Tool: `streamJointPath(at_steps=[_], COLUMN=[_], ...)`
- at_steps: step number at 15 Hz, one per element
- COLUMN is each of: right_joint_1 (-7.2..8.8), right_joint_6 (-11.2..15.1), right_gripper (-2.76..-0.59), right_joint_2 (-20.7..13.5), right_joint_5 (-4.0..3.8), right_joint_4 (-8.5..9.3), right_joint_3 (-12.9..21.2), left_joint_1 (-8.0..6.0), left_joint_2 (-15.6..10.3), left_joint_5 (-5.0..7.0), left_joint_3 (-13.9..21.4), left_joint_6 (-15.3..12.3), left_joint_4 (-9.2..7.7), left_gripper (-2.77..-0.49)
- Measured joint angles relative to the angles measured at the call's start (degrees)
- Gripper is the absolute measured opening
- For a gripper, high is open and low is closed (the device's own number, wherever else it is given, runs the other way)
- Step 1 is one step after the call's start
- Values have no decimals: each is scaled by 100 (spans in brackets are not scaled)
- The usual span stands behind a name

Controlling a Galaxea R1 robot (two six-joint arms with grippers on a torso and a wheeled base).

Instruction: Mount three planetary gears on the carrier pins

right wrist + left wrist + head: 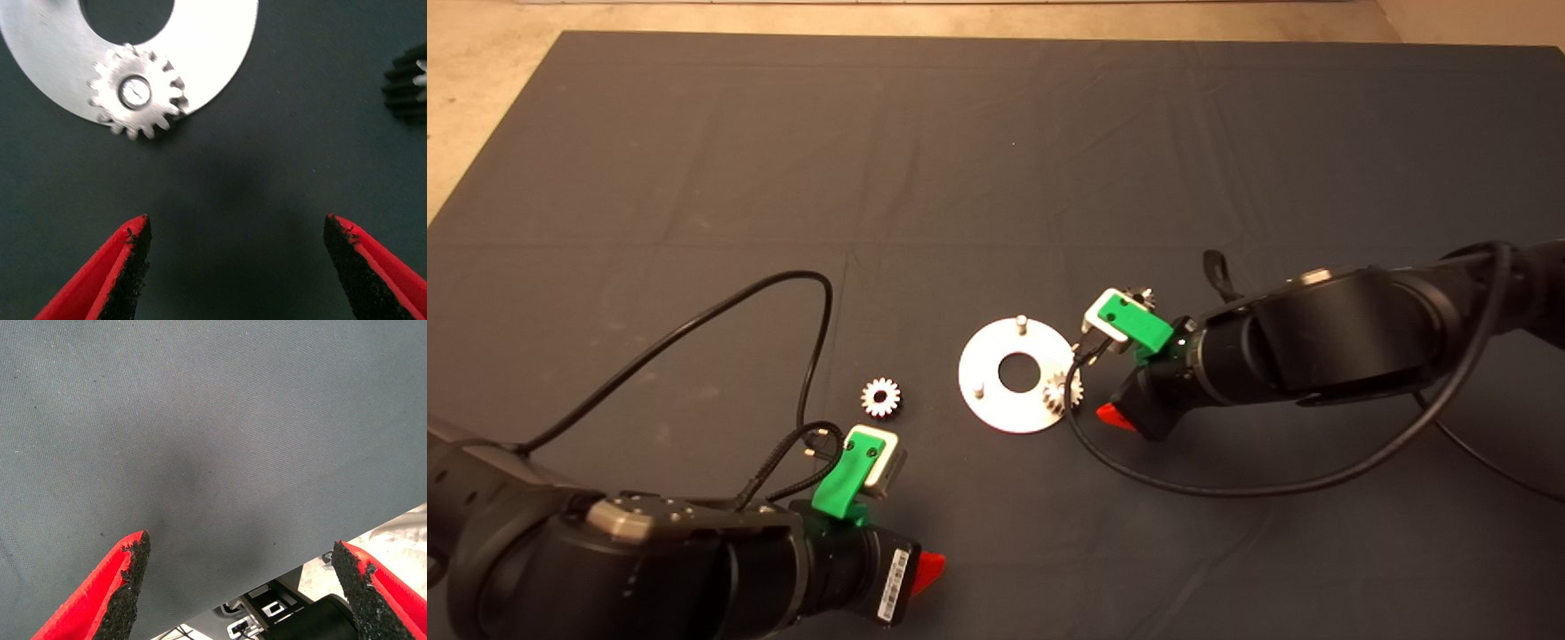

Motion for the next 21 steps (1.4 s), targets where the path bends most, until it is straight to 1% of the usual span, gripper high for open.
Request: streamJointPath(at_steps=[2, 3, 4, 7, 10, 11, 12, 13, 14, 15, 16, 17, 18, 19, 20, 21], right_joint_1=[11, 33, 46, 51, 74, 74, 91, 172, 289, 384, 428, 435, 417, 407, 408, 408], right_joint_6=[55, 72, 91, 158, 375, 419, 469, 514, 551, 566, 571, 578, 584, 585, 584, 585], right_gripper=[-147, -147, -147, -147, -147, -147, -147, -147, -147, -147, -147, -147, -147, -147, -147, -147], right_joint_2=[-239, -317, -358, -402, -539, -575, -609, -640, -675, -711, -730, -732, -732, -730, -727, -717], right_joint_5=[-11, -32, -29, -7, -10, 41, 192, 400, 561, 621, 628, 649, 696, 831, 1015, 1148], right_joint_4=[1, -1, -2, -4, -4, -4, -1, -1, -1, -1, -4, -1, -1, 1, 1, 5], right_joint_3=[30, 27, 8, -231, -447, -547, -652, -750, -838, -951, -1052, -1204, -1292, -1344, -1384, -1409], left_joint_1=[0, 0, -2, 0, 0, -2, 0, 0, -2, -2, 0, 0, 0, -1, -2, -1], left_joint_2=[-1, 0, 0, 0, -1, 0, -1, 0, 0, 0, 0, 0, 0, 1, 0, 0], left_joint_5=[0, 0, 0, 0, 0, 0, 0, 0, -2, 0, 0, 0, 0, 0, 0, 0], left_joint_3=[-2, -2, -2, -32, -32, -32, -32, -32, -32, -32, -32, -32, -32, -32, -32, -32], left_joint_6=[0, 0, 0, 0, 0, 0, 0, 0, 0, 0, 0, 0, 0, 0, 0, 0], left_joint_4=[0, -1, 0, 0, 0, 0, 0, 0, 0, 0, -2, 0, 0, 0, 0, -1], left_gripper=[-134, -134, -134, -134, -134, -134, -134, -134, -134, -134, -134, -134, -134, -134, -134, -134])
